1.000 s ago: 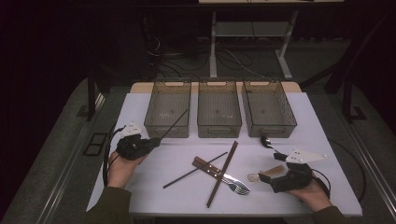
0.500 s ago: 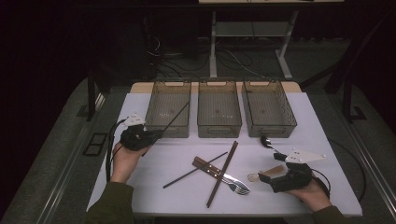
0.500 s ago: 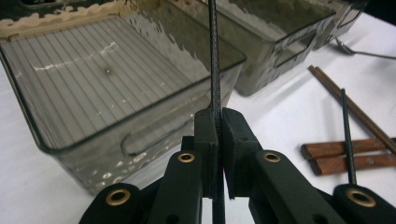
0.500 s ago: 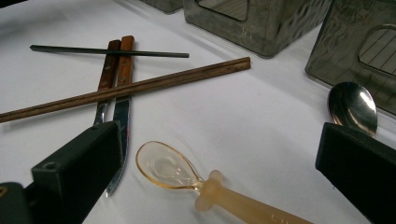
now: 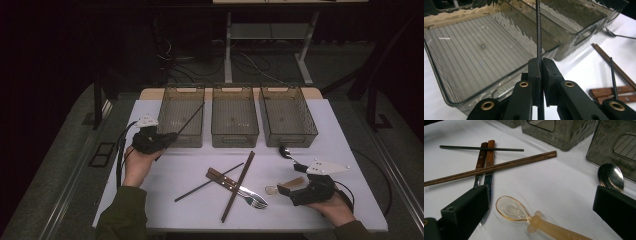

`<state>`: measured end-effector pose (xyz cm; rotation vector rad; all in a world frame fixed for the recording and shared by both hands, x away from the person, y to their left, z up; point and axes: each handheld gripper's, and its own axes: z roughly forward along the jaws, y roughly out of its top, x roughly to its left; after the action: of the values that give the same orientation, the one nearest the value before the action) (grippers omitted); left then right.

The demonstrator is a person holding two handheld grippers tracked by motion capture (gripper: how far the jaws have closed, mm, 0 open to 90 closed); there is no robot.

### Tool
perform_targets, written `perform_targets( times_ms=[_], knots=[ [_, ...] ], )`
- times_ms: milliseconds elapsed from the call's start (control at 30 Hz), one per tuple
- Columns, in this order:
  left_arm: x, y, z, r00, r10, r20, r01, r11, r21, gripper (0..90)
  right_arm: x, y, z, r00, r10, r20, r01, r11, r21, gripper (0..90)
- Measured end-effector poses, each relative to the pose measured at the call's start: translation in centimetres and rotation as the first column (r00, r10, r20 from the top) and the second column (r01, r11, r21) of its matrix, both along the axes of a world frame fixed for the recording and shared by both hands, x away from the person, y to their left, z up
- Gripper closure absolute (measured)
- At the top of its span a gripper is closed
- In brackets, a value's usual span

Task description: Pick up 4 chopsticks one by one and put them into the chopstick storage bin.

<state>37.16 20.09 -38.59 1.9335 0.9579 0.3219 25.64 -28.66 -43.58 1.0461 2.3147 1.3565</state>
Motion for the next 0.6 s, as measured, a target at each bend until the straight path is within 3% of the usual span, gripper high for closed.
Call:
perform_targets(
  times_ms=[600],
  knots=[
    [3.9,-0.7,2.0,0.9985,0.055,0.006,-0.055,0.9983,0.02,85.3,0.0,0.0,0.0,1.0,-0.002,-0.002,0.002,1.0,0.005,0.3]
  ],
)
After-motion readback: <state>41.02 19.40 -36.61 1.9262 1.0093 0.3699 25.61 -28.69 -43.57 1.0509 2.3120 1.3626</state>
